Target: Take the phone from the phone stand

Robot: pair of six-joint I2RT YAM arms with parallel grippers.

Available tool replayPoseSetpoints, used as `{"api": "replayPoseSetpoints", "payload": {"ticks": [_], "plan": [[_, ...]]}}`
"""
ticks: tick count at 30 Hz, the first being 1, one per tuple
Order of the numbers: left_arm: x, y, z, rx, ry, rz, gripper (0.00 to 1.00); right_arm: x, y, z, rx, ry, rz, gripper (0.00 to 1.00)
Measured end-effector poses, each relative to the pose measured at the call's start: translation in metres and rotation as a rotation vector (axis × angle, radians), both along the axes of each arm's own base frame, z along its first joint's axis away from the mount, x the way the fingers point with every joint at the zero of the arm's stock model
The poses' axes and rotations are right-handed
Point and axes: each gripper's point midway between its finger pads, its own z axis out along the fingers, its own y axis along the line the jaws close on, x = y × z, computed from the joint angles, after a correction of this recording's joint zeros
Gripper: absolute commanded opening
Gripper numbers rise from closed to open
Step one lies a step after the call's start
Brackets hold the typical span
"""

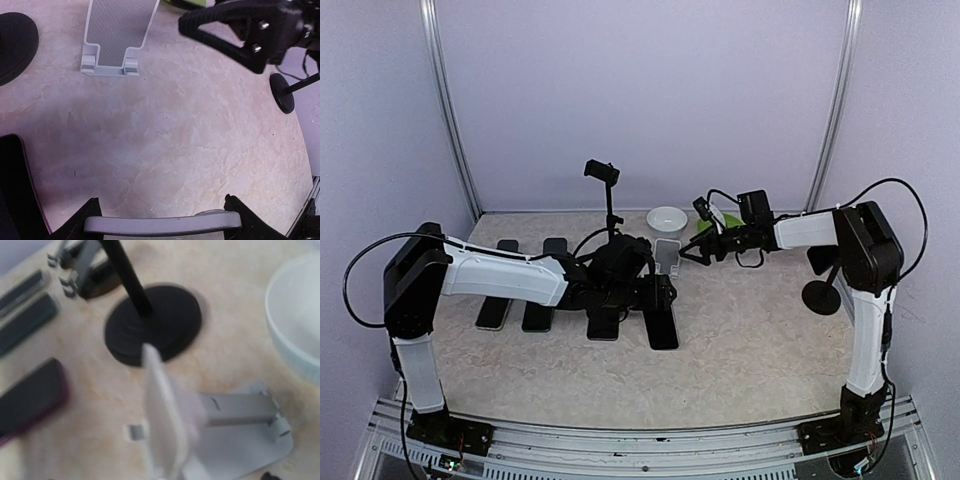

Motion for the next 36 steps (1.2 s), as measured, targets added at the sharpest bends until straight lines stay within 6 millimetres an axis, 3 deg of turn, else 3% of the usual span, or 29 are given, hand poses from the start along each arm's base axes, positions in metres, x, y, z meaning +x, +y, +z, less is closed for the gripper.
{"api": "replayPoseSetpoints", "payload": {"ticks": [6,9,15,19,25,30,36], "plan": [[0.005,-0.017,-0.02,0.08,0.025,-0.006,0.2,-0.023,-0.01,0.059,0.059,-0.096,-0.03,0.87],[0.012,-0.026,-0.027,0.114,0.031,0.004,0.19,-0.032,-0.015,0.078,0.079,-0.127,-0.048,0.86],[0.028,-0.04,-0.053,0.198,0.059,0.046,0.12,-0.045,-0.023,0.076,0.074,-0.106,-0.085,0.86],[0.033,-0.039,-0.07,0.246,0.079,0.089,0.12,-0.055,-0.029,0.077,0.074,-0.095,-0.105,0.86],[0.038,-0.036,-0.084,0.311,0.095,0.135,0.22,-0.064,-0.033,0.084,0.092,-0.102,-0.116,0.86],[0.04,-0.035,-0.086,0.326,0.091,0.162,0.29,-0.075,-0.036,0.084,0.111,-0.083,-0.121,0.86],[0.044,-0.032,-0.087,0.342,0.068,0.194,0.39,-0.083,-0.038,0.099,0.137,-0.104,-0.121,0.86]]}}
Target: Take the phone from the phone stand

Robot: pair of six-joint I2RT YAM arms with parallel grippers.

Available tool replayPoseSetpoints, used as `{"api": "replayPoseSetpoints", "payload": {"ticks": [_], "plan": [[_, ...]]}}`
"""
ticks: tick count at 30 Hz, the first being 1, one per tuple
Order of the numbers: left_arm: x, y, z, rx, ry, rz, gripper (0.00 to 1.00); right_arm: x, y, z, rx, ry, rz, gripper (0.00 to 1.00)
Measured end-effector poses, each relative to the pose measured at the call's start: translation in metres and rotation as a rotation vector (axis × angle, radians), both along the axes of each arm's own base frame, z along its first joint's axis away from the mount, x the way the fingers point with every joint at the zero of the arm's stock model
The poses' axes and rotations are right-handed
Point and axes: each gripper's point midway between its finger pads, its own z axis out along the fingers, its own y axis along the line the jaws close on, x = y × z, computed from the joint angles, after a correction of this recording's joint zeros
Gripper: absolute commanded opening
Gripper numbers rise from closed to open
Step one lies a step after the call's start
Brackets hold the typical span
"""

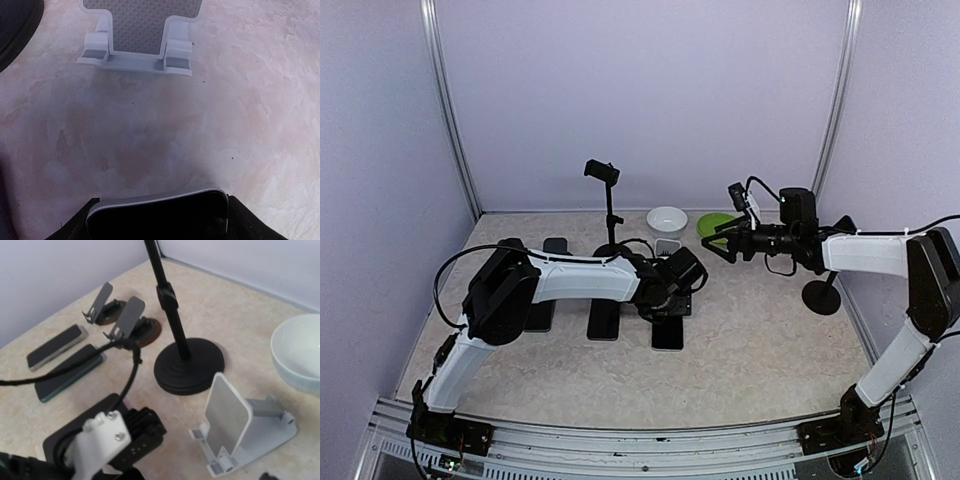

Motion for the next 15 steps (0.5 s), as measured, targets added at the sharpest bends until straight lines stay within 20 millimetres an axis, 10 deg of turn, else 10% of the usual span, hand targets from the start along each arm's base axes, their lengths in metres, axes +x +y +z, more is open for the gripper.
{"api": "replayPoseSetpoints", "payload": {"ticks": [9,15], "plan": [[0.008,0.005,-0.001,0.029,-0.038,0.013,0.61,-0.009,-0.002,0.022,0.035,-0.03,0.002,0.86],[0.016,0.007,-0.002,0.018,-0.061,0.01,0.96,-0.019,-0.005,0.044,0.059,-0.066,-0.001,0.87]]}}
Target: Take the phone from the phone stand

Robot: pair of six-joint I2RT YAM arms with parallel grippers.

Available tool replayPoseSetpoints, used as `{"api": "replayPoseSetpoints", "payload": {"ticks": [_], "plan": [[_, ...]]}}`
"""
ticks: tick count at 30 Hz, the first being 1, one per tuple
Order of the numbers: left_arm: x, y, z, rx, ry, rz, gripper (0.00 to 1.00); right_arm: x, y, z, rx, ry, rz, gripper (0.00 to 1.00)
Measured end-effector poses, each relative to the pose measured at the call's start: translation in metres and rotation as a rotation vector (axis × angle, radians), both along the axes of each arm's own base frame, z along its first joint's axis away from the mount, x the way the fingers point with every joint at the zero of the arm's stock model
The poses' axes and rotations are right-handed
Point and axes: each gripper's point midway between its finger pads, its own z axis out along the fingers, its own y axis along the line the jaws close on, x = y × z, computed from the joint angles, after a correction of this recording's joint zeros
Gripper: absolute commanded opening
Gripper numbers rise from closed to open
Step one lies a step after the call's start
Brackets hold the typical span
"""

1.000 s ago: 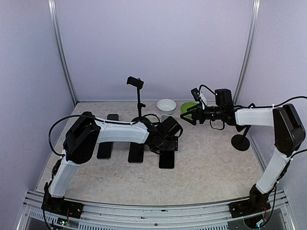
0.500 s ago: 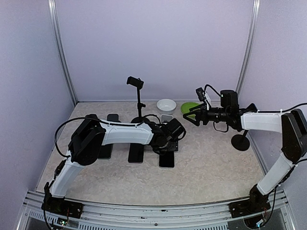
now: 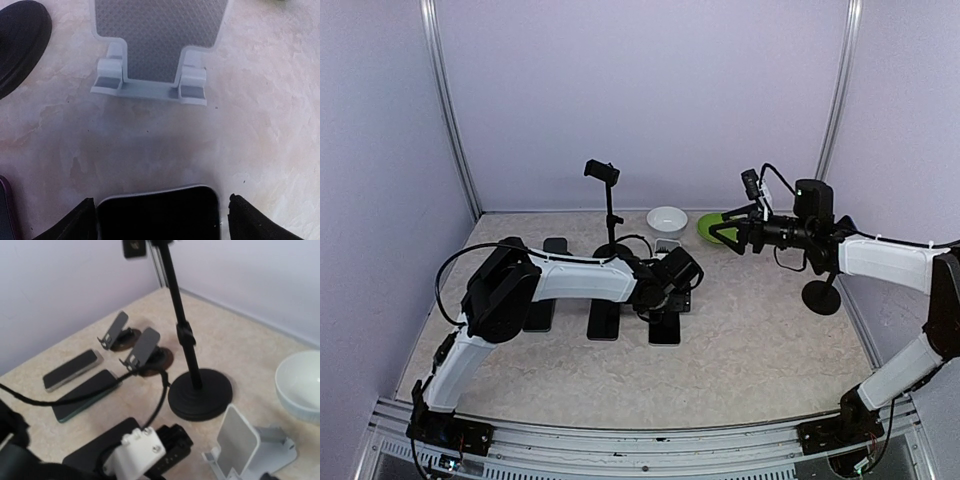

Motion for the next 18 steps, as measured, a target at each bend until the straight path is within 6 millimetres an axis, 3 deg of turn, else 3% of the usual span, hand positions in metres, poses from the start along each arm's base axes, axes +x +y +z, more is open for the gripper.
{"api": "replayPoseSetpoints", "payload": {"ticks": [13,18], "plan": [[-0.003,0.007,0.004,-0.004,-0.034,-0.045,0.99,-0.037,-0.027,0.044,0.038,-0.053,-0.115,0.91],[-0.012,0.014,0.027,-0.035,-0.063,-0.068,0.99,-0.054,-0.047,0.059,0.047,-0.056,-0.204,0.96]]}}
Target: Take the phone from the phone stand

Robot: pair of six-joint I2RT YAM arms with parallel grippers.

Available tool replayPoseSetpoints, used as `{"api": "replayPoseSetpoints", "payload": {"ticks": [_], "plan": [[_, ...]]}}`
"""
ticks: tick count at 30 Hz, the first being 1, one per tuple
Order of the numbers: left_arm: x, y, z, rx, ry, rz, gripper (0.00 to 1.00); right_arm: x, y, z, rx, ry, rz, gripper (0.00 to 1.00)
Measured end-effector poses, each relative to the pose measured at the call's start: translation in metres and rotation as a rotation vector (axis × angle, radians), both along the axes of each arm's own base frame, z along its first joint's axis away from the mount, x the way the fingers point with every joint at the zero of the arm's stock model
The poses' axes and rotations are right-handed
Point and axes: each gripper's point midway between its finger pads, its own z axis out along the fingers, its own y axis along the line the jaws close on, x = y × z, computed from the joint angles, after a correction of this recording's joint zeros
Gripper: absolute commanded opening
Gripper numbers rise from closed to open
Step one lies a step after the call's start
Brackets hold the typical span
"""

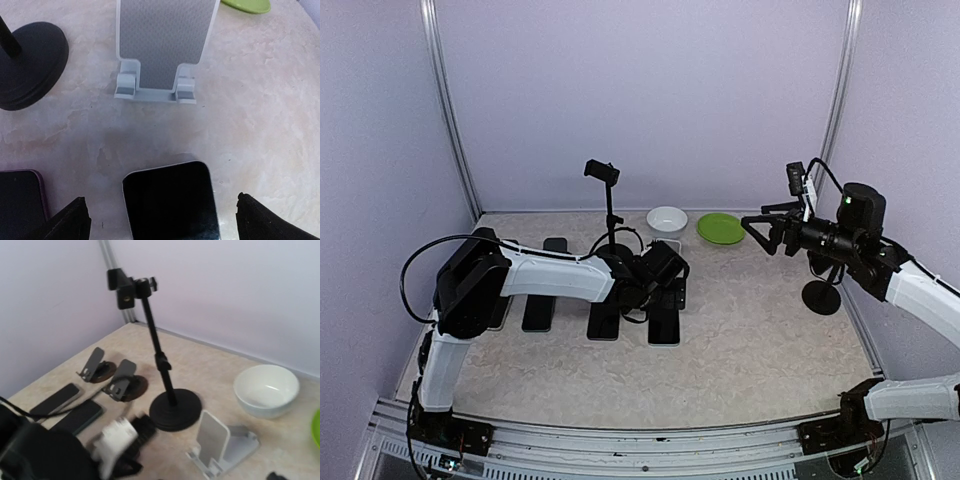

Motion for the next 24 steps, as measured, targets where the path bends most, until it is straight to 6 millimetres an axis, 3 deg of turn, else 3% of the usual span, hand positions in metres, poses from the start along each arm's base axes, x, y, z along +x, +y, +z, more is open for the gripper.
{"api": "replayPoseSetpoints", "payload": {"ticks": [5,8,14,21,24], "plan": [[0.0,-0.009,0.044,-0.08,-0.07,-0.028,0.99,-0.018,-0.022,-0.006,-0.005,0.042,-0.101,0.98],[-0.002,-0.016,0.057,-0.11,-0.097,-0.045,0.99,-0.024,-0.034,-0.016,-0.018,0.088,-0.16,0.99],[-0.006,-0.023,0.059,-0.118,-0.101,-0.071,0.99,-0.036,-0.059,-0.04,-0.033,0.206,-0.289,0.99],[-0.007,-0.023,0.055,-0.12,-0.099,-0.082,0.99,-0.053,-0.093,-0.102,-0.079,0.357,-0.464,1.0],[-0.007,-0.025,0.057,-0.124,-0.102,-0.086,0.99,-0.054,-0.116,-0.106,-0.067,0.375,-0.6,1.0]]}}
